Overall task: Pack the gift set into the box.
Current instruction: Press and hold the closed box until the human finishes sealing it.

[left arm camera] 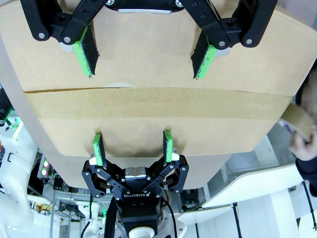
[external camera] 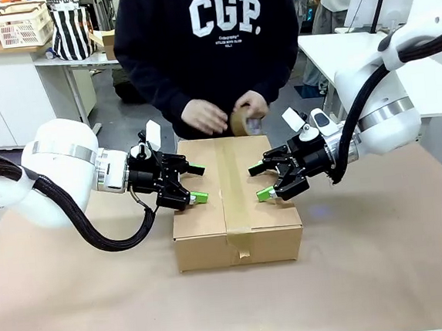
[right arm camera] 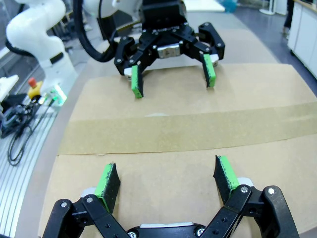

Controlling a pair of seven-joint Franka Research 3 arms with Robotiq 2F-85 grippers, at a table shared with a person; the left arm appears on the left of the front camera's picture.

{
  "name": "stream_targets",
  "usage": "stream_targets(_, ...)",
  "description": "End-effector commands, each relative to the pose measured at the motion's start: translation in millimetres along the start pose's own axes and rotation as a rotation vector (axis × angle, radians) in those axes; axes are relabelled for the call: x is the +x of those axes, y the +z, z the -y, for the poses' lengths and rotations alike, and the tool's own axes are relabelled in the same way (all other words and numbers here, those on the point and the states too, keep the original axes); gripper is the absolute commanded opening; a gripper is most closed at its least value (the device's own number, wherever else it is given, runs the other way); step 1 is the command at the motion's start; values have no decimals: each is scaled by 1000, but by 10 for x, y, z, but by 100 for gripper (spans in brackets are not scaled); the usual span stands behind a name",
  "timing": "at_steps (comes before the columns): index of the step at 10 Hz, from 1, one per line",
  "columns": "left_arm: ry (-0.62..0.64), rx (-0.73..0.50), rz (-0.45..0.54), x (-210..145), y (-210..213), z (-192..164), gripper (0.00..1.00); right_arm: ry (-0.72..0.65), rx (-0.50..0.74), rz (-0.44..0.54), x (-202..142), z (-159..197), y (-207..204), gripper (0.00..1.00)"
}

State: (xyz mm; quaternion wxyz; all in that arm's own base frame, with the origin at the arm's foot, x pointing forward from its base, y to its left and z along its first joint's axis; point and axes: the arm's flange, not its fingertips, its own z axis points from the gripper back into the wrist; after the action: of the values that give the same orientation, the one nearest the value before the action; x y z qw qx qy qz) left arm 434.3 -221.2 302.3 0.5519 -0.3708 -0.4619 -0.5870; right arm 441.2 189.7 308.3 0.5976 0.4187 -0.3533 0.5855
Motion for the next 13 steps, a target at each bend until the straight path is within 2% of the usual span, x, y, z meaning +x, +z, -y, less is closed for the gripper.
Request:
stream_targets(1, 1, -3, 1, -23, -5, 14, 100, -4, -2, -3, -16, -1, -8, 100)
stream_targets(13, 1, -3, 1, -23, -5, 14, 100, -4, -2, -3, -16, -1, -8, 100)
